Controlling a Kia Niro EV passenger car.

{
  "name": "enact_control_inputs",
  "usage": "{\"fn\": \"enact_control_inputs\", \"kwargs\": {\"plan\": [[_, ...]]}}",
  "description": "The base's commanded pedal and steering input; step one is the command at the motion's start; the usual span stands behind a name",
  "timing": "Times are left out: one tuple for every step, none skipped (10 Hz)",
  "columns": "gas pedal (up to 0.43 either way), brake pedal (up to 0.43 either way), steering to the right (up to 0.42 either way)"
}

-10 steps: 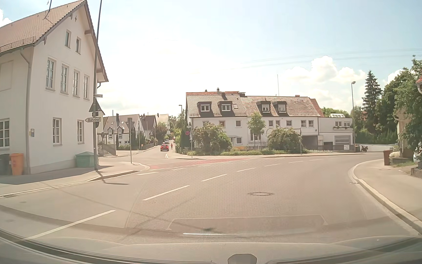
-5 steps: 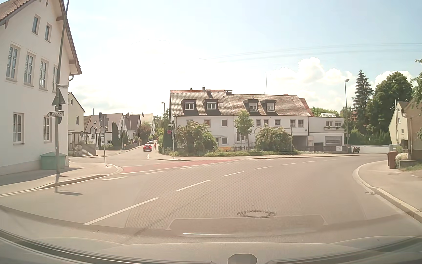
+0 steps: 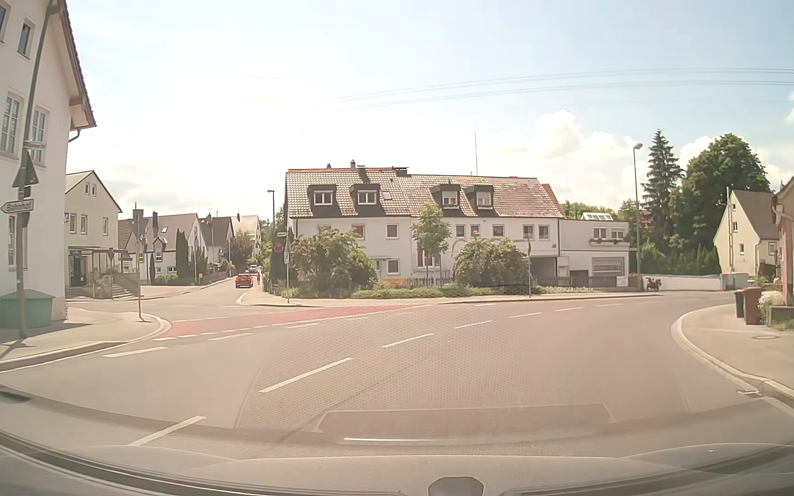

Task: Follow the waypoints while adhering to traffic rules and regulations

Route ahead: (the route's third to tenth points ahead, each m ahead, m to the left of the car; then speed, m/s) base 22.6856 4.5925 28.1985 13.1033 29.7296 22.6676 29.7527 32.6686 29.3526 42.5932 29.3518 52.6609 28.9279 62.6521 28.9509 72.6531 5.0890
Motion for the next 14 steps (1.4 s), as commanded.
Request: {"fn": "enact_control_inputs", "kwargs": {"plan": [[0.000, 0.000, 0.078], [0.000, 0.000, 0.072], [0.000, 0.000, 0.072], [0.000, 0.000, 0.075], [0.000, 0.012, 0.076], [0.000, 0.067, 0.076], [0.000, 0.104, 0.078], [0.000, 0.128, 0.081], [0.000, 0.146, 0.082], [0.000, 0.159, 0.083], [0.000, 0.165, 0.084], [0.000, 0.165, 0.085], [0.000, 0.171, 0.086], [0.000, 0.177, 0.092]]}}
